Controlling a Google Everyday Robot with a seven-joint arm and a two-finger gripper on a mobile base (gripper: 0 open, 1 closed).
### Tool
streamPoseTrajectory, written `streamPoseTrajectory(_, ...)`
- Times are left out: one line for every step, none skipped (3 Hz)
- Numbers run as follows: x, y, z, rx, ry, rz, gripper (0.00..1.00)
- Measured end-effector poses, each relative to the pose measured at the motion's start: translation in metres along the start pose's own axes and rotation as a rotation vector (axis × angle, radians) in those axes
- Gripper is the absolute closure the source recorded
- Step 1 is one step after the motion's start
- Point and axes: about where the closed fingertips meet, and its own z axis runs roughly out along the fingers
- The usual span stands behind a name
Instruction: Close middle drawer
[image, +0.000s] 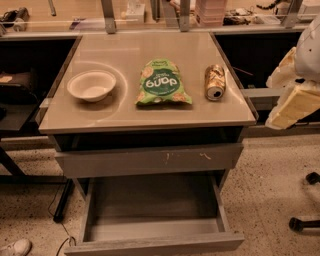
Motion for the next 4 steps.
streamPoseTrajectory(0.0,0.0,0.0,0.0,0.0,0.0,0.65)
streamPoseTrajectory(0.0,0.0,0.0,0.0,0.0,0.0,0.87)
streamPoseTrajectory(0.003,0.009,0.006,-0.014,0.001,0.008,1.0)
streamPoseTrajectory(0.01,0.045,0.023,-0.037,-0.002,0.075,1.0)
